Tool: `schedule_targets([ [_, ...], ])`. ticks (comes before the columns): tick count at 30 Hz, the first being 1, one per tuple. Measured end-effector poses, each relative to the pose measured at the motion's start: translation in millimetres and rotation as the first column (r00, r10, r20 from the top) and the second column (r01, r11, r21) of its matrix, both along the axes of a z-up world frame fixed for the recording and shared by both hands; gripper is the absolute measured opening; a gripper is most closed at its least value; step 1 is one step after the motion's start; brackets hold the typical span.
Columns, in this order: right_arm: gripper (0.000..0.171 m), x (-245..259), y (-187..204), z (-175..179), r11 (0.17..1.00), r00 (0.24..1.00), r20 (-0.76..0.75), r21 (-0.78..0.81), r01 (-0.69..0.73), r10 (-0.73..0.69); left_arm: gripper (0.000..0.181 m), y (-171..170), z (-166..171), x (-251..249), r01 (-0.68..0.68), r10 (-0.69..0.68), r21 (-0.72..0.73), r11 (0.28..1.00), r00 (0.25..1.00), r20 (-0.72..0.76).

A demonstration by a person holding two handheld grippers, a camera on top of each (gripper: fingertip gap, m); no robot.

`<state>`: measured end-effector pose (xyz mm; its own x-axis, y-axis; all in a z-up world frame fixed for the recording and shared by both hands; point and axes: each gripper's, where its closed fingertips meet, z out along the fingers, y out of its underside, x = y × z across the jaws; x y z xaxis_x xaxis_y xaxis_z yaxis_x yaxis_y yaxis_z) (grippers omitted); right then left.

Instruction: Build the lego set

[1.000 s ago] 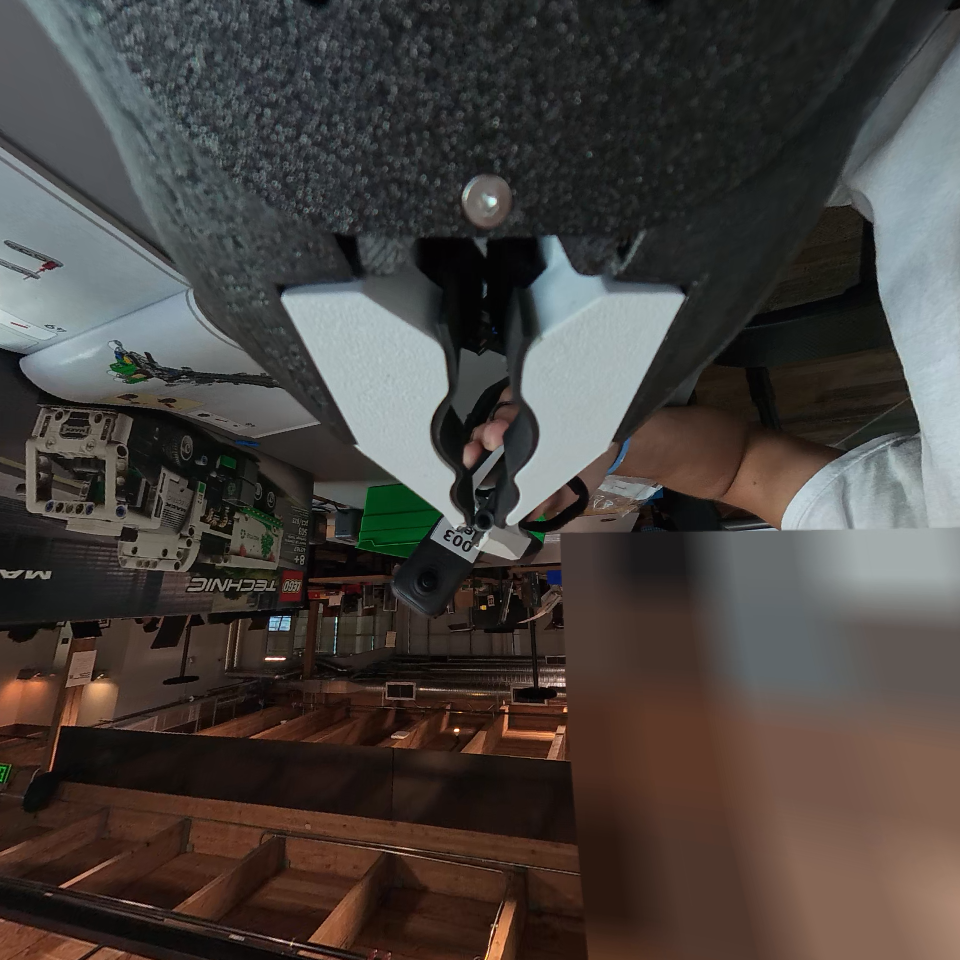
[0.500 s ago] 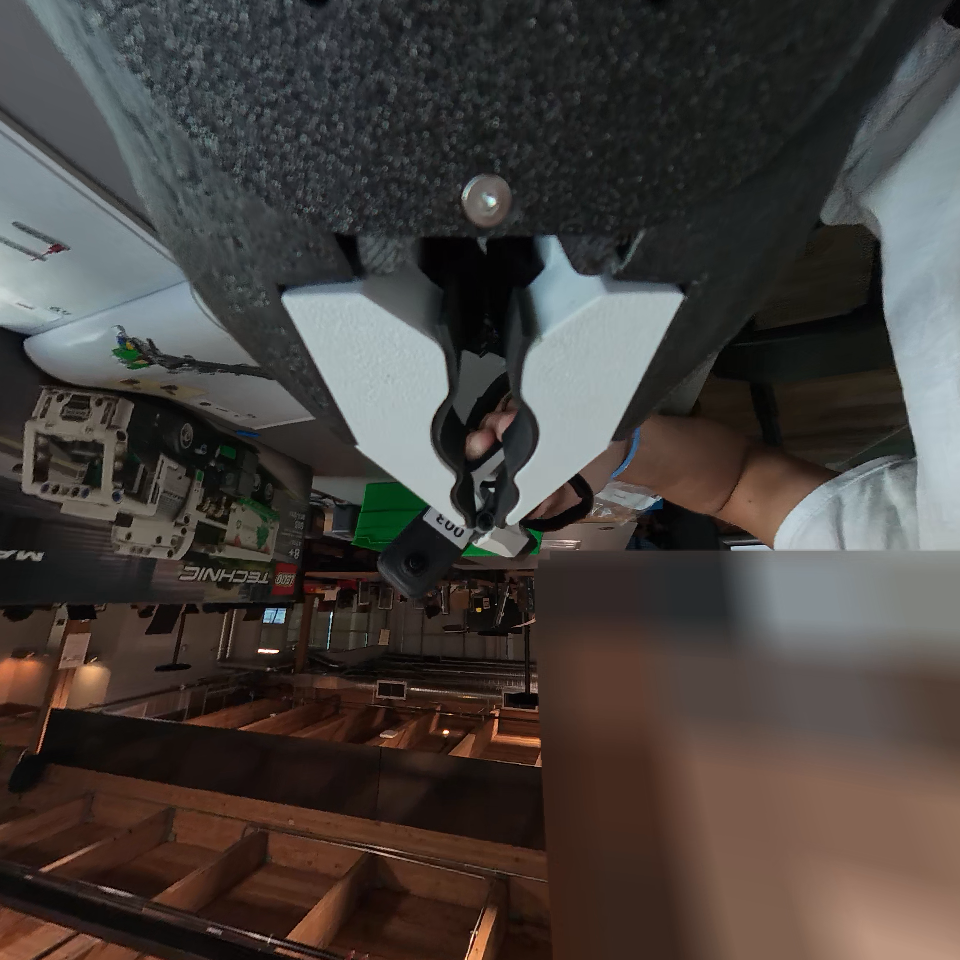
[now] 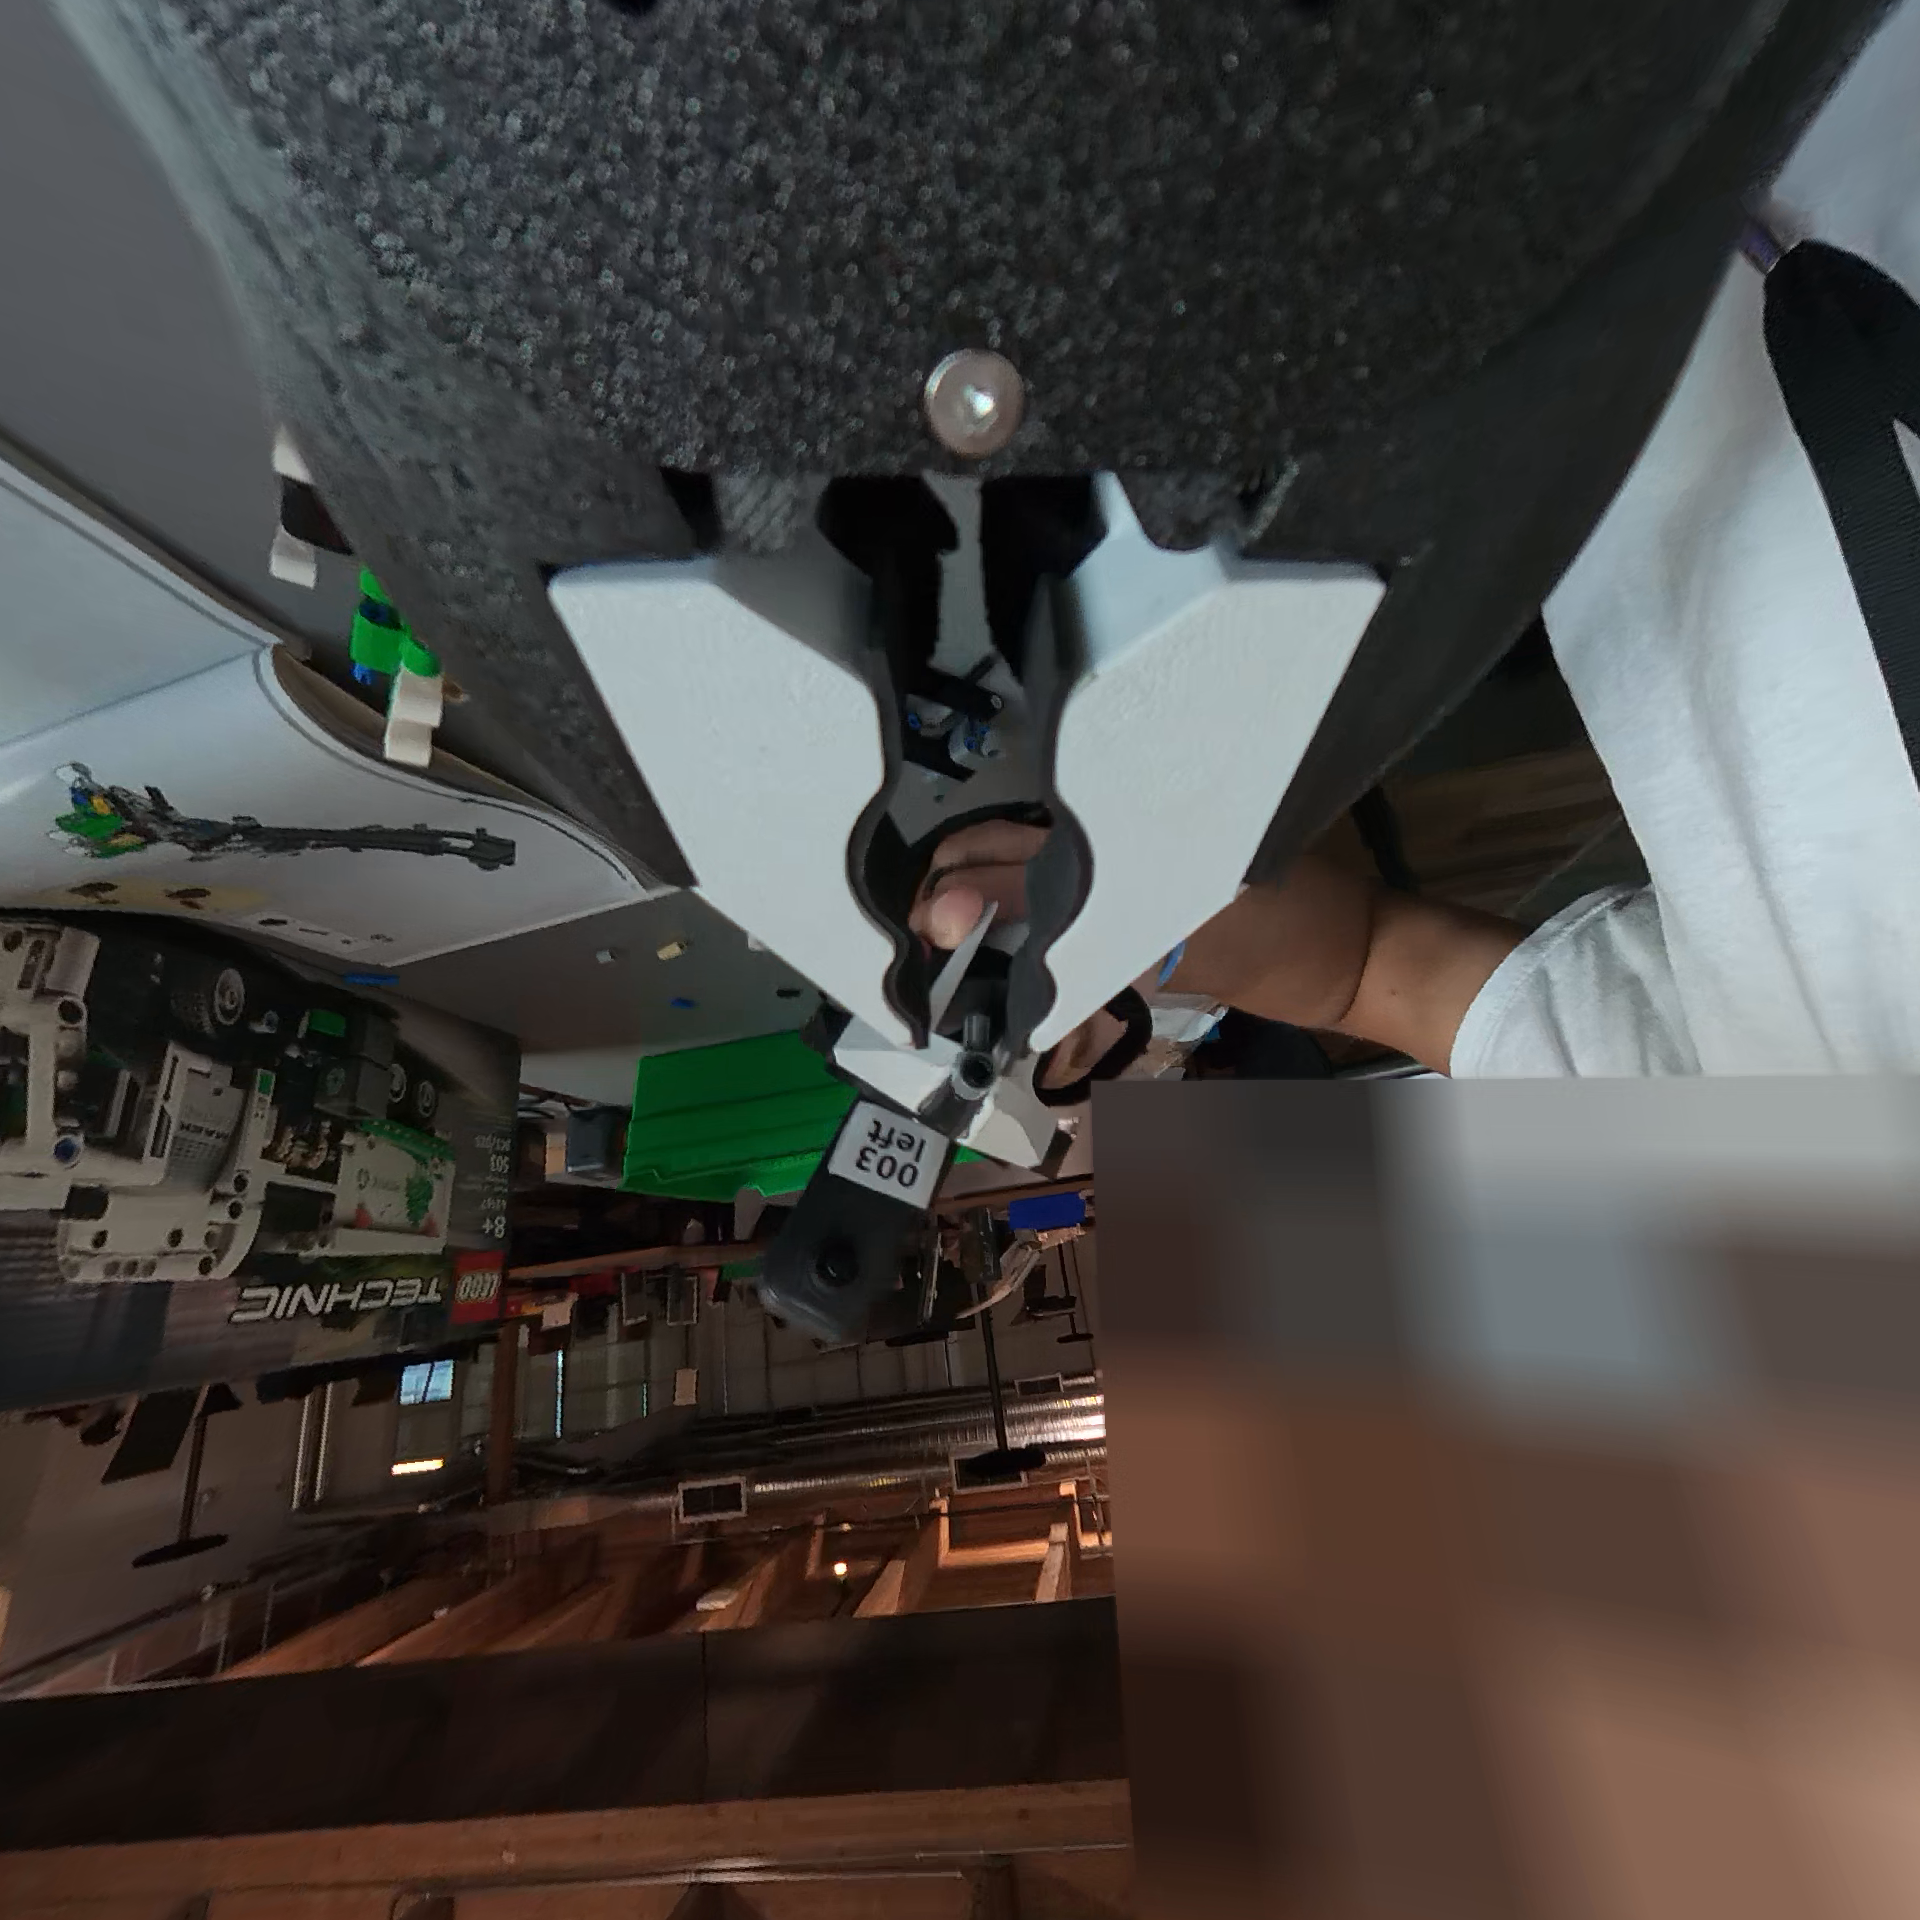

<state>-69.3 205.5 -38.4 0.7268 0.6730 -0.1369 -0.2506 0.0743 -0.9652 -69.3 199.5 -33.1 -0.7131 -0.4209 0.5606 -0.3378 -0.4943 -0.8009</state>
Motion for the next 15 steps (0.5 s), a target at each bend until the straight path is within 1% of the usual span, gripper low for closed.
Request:
schedule_targets([
  [1, 0.02, 2.7, 0.2, -3.4, 0.999, 0.999, 0.033, -0.039, 0.007, -0.006, 0.001, 0.5, -1.8, 1.1, -0.021, 0.021, 0.039, 0.999, 1.0, 0.004],
  [2, 0.024, 4.2, -1.9, -4.7, 0.998, 0.997, 0.071, -0.068, 0.001, 0.003, 0.001, 1.6, -4.3, 2.8, -0.047, 0.047, 0.08, 0.996, 0.999, 0.006],
  [3, 0.023, 4.8, -4.9, -4.7, 0.995, 0.994, 0.107, -0.097, -0.006, 0.016, 0.002, 2.0, -8.4, 4.8, -0.069, 0.069, 0.128, 0.989, 0.998, 0.002],
  [5, 0.022, 7.7, -6.4, -7.6, 0.986, 0.97, 0.242, -0.159, 0.048, -0.008, 0.002, 1.0, -19.9, 8.5, -0.102, 0.107, 0.246, 0.964, 0.994, -0.007],
  [7, 0.017, 8.3, -8.1, -16.7, 0.974, 0.903, 0.429, -0.194, 0.12, -0.026, 0.002, -2.5, -29.1, 10.5, -0.121, 0.129, 0.348, 0.93, 0.992, 0.002],
  [9, 0.015, 6.2, -12.7, -28.9, 0.958, 0.824, 0.567, -0.236, 0.161, 0.002, 0.002, -7.8, -37.4, 11.3, -0.13, 0.137, 0.441, 0.888, 0.99, 0.016],
  [12, 0.015, 7.6, -19.0, -41.6, 0.938, 0.739, 0.673, -0.276, 0.21, 0.033, 0.002, -14.6, -48.7, 12.2, -0.142, 0.146, 0.549, 0.823, 0.989, 0.037],
  [15, 0.01, 10.0, -20.9, -49.2, 0.929, 0.688, 0.724, -0.277, 0.245, 0.035, 0.002, -22.7, -53.3, 11.2, -0.133, 0.131, 0.588, 0.798, 0.99, 0.045],
])
